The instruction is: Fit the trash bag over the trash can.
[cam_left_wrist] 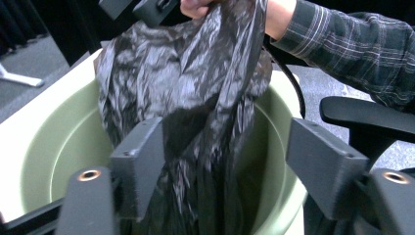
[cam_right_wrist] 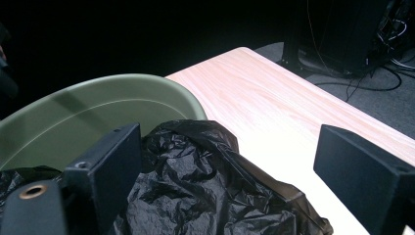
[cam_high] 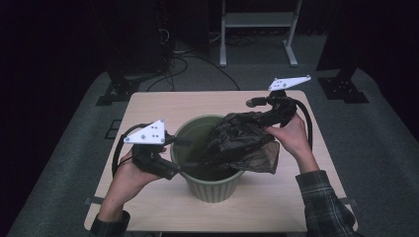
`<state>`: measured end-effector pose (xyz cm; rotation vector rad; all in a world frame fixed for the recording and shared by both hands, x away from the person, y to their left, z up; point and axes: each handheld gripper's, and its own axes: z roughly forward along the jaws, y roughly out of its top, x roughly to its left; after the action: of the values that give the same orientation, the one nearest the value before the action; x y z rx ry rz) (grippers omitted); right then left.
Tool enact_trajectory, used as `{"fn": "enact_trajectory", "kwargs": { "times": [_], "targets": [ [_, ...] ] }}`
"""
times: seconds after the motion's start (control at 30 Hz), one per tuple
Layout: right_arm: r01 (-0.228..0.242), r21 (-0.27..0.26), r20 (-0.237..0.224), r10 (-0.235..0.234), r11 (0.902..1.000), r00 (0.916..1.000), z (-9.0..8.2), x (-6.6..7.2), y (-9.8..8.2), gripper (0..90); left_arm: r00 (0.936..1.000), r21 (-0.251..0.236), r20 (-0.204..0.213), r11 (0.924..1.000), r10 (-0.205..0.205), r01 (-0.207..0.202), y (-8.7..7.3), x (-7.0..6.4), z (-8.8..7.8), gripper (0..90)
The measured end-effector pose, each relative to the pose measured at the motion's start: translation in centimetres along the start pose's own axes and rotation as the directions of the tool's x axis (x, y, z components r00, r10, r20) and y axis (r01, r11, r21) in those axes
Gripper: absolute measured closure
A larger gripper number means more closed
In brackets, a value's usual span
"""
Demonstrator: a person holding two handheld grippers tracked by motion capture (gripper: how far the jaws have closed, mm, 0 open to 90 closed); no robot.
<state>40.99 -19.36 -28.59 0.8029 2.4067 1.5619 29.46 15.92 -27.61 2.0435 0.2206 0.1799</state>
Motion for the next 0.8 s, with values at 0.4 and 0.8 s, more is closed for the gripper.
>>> {"fn": "enact_trajectory", "kwargs": {
  "times": [0.4, 0.8],
  "targets": [
    [0.001, 0.000, 0.004, -0.001, 1.0000, 1.0000, 0.1, 0.1, 0.1, 9.3, 0.9986, 0.025, 0.043, 0.9992, 0.031, -0.032, 2.6, 0.7, 3.6, 31.4],
    [-0.005, -0.009, 0.002, 0.005, 0.9999, 1.0000, -0.2, 0.0, 0.0, 9.3, 0.9927, 0.131, 0.115, 0.9900, 0.037, -0.052, 3.3, 1.0, 7.7, 46.4]
  ]
}}
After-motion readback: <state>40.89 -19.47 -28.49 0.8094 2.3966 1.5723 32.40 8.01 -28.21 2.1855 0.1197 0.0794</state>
